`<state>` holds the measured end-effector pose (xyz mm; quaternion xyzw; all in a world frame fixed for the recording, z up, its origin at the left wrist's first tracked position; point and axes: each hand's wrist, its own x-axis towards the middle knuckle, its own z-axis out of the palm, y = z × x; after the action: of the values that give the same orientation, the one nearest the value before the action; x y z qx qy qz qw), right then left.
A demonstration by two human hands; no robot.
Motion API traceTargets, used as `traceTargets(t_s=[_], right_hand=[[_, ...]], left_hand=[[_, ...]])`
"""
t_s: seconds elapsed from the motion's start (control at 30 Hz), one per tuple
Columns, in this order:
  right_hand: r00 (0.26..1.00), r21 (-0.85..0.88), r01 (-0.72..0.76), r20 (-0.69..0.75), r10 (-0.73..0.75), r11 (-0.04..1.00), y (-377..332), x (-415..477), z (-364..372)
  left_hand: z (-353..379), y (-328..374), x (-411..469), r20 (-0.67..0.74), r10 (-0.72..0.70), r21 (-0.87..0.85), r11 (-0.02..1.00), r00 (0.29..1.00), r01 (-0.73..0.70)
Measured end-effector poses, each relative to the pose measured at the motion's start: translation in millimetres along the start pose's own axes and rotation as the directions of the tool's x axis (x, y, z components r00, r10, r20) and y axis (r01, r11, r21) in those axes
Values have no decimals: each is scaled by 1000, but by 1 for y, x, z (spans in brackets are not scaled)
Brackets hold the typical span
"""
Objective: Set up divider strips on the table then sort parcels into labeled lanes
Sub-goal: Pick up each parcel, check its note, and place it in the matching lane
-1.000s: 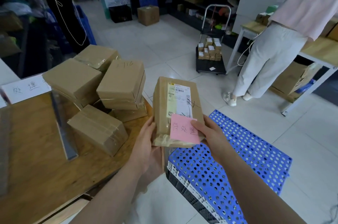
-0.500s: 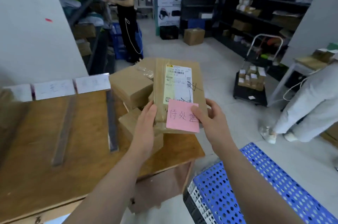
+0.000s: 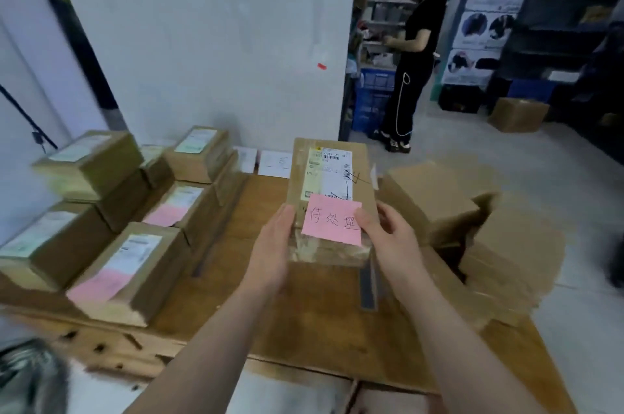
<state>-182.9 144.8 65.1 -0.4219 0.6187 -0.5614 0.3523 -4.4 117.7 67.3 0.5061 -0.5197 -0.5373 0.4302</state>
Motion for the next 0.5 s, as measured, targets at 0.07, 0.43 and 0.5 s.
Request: traceTargets(t_s=[0.07, 0.43, 0.5], right_hand=[[999, 1, -10, 41, 10, 1000, -5, 7, 46], [964, 19, -116, 243, 108, 993, -7, 25, 235], [953, 10, -119, 282, 111, 993, -7, 32, 255]], left_hand=[[-43, 0, 11, -32, 18, 32, 999, 999, -17], [-217, -9, 68, -205, 81, 247, 969, 975, -28], [-235, -15, 79, -204, 68, 258, 966, 977, -13]])
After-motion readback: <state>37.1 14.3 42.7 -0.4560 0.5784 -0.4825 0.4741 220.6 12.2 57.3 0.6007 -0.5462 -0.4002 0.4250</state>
